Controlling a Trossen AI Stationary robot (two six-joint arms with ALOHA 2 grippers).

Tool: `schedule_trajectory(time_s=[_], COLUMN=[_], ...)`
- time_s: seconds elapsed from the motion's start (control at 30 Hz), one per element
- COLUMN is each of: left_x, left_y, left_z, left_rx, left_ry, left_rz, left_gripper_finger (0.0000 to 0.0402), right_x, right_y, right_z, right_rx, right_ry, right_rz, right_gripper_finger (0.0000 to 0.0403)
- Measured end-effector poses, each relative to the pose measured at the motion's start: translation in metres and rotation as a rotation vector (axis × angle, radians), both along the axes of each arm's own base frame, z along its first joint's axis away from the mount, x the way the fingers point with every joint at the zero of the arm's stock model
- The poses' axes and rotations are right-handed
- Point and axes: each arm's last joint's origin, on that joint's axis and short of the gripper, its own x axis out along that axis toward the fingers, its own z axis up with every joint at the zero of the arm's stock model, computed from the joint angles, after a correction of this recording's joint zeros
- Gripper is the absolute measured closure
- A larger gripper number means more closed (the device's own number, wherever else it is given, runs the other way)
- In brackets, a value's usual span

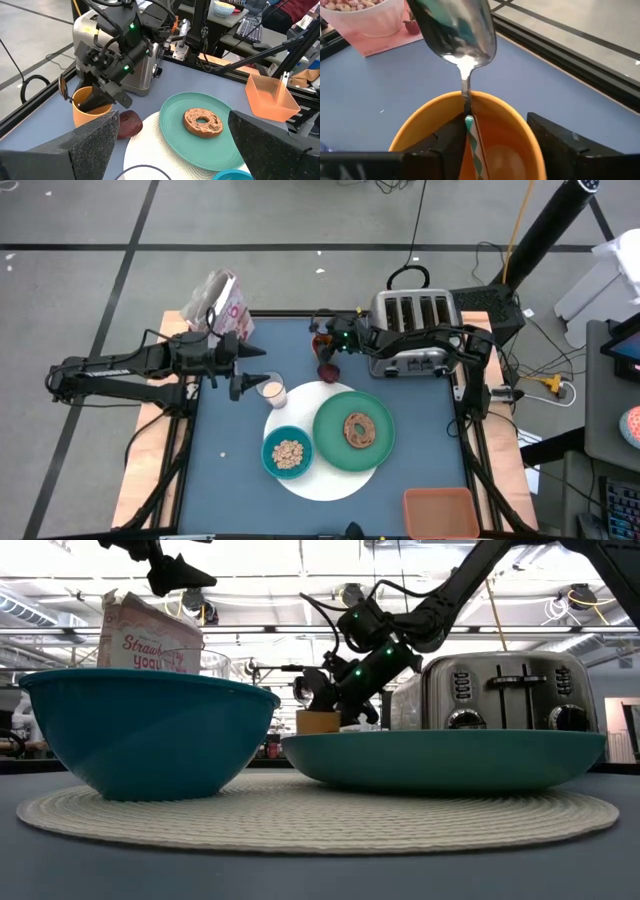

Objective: Arrange a breakfast setting
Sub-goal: Put the blue patterned spoon on the table to the left of the white placemat

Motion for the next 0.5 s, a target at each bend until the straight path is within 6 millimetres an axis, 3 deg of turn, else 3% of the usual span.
schedule_trajectory(time_s=[0.5], left_x=[0.0068], left_y=[0.0025], left_z=[0.0046], left_rx=[0.052], left_ry=[-0.056], left_rz=[0.049], left_gripper_finger=[0.0023], right_x=[-0.0016], right_y=[-0.004], right_z=[0.0005], right_rx=[-0.052], right_ry=[0.019], right_rz=[-0.032], right_gripper_finger=[0.0321])
